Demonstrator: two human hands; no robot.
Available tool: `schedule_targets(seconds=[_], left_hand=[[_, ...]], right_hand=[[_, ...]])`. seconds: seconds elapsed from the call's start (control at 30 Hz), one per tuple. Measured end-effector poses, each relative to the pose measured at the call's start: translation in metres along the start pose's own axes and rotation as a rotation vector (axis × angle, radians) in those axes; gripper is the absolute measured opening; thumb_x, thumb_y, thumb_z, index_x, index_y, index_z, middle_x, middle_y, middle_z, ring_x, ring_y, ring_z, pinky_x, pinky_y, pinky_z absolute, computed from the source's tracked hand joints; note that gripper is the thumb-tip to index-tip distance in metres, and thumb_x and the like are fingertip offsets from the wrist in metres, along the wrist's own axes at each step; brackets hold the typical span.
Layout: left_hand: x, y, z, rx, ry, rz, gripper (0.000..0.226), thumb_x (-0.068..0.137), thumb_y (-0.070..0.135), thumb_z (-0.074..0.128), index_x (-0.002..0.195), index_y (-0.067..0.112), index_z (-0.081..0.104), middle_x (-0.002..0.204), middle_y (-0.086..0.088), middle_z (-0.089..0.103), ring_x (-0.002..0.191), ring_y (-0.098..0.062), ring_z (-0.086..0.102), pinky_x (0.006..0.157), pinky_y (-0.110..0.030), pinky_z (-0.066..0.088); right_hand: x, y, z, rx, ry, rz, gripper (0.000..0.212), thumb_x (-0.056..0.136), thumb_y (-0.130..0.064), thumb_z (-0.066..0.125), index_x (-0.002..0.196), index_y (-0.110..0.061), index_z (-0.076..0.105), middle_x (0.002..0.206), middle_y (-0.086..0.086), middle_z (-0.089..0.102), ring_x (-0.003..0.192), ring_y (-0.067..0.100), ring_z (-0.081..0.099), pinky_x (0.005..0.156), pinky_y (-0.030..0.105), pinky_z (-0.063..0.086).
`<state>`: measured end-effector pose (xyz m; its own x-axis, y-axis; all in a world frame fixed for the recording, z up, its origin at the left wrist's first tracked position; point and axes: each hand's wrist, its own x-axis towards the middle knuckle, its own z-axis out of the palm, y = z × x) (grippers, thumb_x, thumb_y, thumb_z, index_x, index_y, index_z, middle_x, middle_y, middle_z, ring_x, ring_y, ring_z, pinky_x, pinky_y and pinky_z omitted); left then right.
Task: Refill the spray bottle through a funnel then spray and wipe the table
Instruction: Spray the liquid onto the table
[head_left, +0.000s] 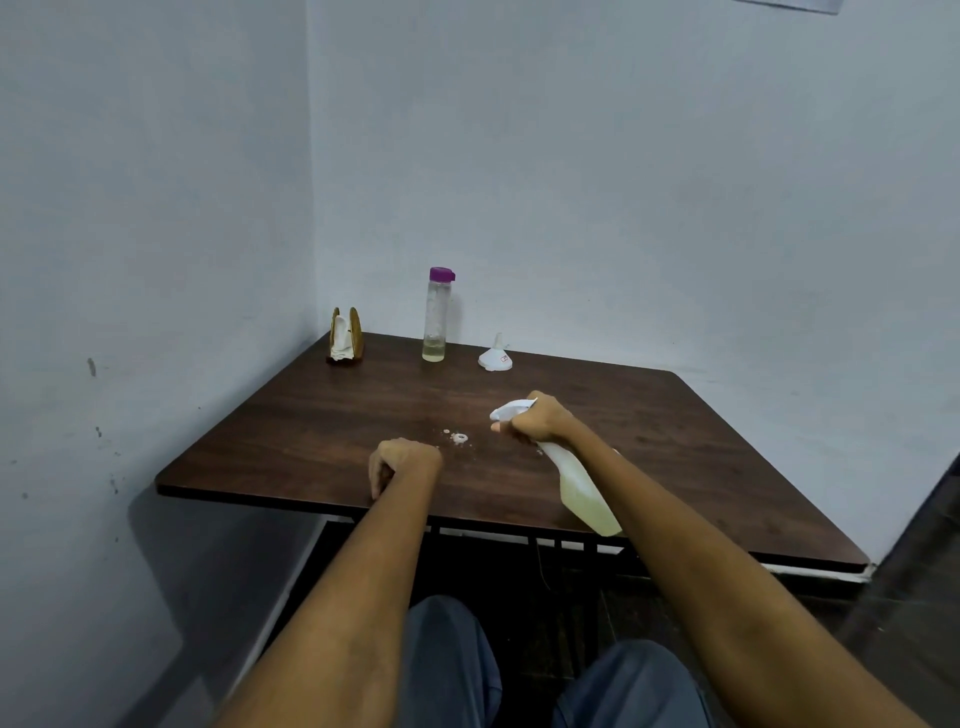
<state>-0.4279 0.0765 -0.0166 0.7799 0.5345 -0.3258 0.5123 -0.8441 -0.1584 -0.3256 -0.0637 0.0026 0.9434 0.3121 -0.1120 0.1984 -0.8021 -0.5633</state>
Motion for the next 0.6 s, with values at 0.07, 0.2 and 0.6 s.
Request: schedule_targets(seconds=[0.07,0.2,0.6], left_hand=[[0.0,-0.001,0.0,0.011,-0.015,0.012,0.027,0.093,0.023,0.053,0.114,0.011,0.068,0.109,-0.002,0.07,0.101,-0.019,0.068,0.036,-0.033,0.05],[-0.002,-0.004,-0.001,0.062,-0.006,0.021,0.03,0.093,0.03,0.056,0.113,0.011,0.067,0.112,0.0,0.069,0.103,-0.017,0.067,0.036,-0.028,0.049],[0.017,0.054,-0.025,-0.199,0.204,0.18,0.041,0.088,0.027,0.065,0.126,0.013,0.058,0.127,-0.003,0.06,0.117,-0.02,0.059,0.087,-0.031,0.052]], right_hand=[[-0.005,0.001,0.001,-0.095,0.021,-0.008,0.053,0.071,-0.045,0.07,0.112,-0.017,0.05,0.085,0.001,0.06,0.086,0.022,0.059,0.088,0.033,0.047],[-0.008,0.006,-0.008,0.022,-0.026,0.009,0.028,0.08,-0.02,0.064,0.103,-0.009,0.053,0.052,-0.006,0.063,0.055,0.015,0.063,0.067,0.03,0.054],[0.001,0.065,-0.072,0.257,0.68,0.025,0.062,0.082,-0.034,0.07,0.125,-0.001,0.042,0.12,0.015,0.055,0.115,0.033,0.054,0.087,0.038,0.046]])
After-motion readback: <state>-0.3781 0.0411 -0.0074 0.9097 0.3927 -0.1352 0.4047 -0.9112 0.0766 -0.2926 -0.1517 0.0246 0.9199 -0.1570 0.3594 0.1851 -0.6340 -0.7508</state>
